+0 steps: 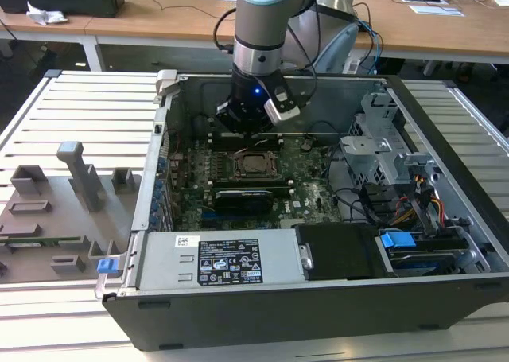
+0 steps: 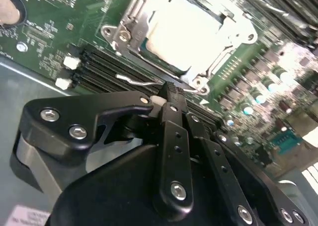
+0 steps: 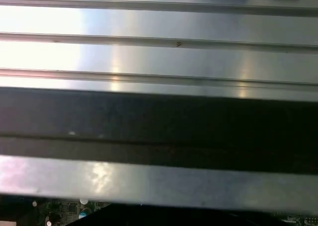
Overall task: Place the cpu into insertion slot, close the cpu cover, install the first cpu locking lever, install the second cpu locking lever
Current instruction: 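Install the first cpu locking lever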
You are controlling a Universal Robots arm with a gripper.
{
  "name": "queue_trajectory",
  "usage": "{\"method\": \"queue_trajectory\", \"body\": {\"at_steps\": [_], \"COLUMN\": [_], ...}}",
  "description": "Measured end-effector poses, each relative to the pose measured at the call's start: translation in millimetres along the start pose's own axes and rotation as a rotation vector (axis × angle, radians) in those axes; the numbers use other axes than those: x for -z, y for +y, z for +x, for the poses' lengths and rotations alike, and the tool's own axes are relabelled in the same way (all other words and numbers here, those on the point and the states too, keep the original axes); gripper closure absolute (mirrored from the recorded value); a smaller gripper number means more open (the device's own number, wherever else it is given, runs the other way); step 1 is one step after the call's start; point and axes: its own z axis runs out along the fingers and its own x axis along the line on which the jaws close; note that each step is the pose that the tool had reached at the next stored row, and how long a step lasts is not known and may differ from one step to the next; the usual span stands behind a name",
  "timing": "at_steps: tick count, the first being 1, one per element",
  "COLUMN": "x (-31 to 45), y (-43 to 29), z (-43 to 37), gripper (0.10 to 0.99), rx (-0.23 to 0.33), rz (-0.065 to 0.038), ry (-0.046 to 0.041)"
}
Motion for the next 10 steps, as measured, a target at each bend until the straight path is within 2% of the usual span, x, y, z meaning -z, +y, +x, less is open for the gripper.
{"method": "queue_trajectory", "body": {"at_steps": [2,6,10], "x": [-5.3,-11.3,-14.5], "y": [-0.2,-0.8,-1.2], "z": [-6.0,-12.4,-17.5], "gripper": [0.980,0.980,0.980], "rx": [0.000,0.000,0.000], "rz": [0.000,0.001,0.003], "ry": [0.0011,0.0022,0.0028]}}
